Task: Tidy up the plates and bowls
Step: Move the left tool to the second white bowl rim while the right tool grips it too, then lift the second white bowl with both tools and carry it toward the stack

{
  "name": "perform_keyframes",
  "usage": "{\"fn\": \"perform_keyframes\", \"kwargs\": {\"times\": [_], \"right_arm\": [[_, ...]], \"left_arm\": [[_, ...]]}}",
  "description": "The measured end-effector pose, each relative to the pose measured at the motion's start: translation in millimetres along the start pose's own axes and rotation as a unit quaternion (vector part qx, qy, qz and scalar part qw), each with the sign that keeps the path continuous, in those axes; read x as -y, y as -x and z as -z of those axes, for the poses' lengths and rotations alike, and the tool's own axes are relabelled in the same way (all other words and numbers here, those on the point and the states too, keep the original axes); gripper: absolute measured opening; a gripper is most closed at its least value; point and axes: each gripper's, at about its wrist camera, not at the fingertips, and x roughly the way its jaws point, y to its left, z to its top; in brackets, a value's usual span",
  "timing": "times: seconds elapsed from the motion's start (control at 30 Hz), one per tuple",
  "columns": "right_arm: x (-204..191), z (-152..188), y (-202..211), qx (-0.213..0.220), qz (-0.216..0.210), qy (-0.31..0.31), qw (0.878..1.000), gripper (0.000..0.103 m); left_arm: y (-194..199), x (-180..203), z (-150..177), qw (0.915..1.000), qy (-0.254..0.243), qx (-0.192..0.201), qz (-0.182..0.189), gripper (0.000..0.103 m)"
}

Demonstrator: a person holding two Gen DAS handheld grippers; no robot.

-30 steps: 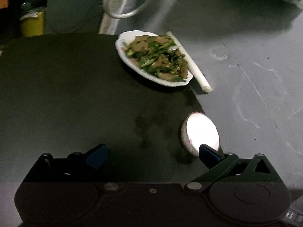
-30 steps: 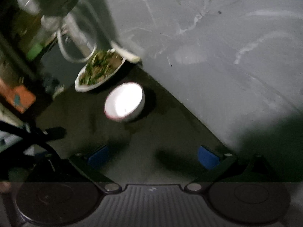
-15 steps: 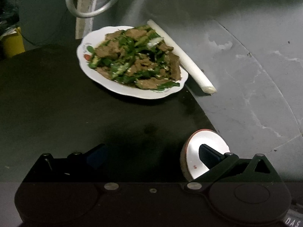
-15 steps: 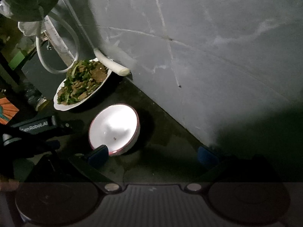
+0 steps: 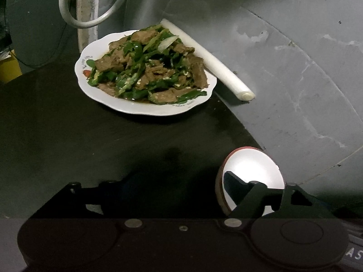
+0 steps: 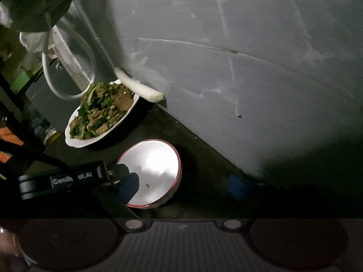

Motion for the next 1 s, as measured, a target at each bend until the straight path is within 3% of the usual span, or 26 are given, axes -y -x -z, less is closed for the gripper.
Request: {"fn": "perform_keyframes", "kwargs": {"times": [0.1, 0.4, 0.47, 0.8, 1.0], "right_arm": [[-1.1, -1.7, -1.3, 0.004, -0.001, 0.009, 1.000, 0.082], [-5.0, -0.9, -2.6, 0.005, -0.031, 0.023, 0.999, 0.049], [-7.6, -1.0, -3.9, 0.005, -0.038, 0.030, 0.999, 0.040], [-3.6, 3.3, -1.0, -0.009, -0.065, 0.029, 0.997, 0.040], [-2.6, 6.8, 9.7, -0.015, -0.081, 0.031, 0.996, 0.031]], "left_arm": [[0.1, 0.6, 0.1, 0.9999, 0.001, 0.001, 0.016, 0.056], [1.3, 5.1, 1.4, 0.9972, 0.018, -0.006, 0.072, 0.010], [0.5, 6.6, 4.2, 0.9970, 0.019, -0.008, 0.074, 0.010], [8.3, 0.9, 22.1, 0.9965, 0.042, -0.007, 0.071, 0.009], [22.8, -4.6, 36.5, 0.9963, 0.061, -0.010, 0.060, 0.008]]}}
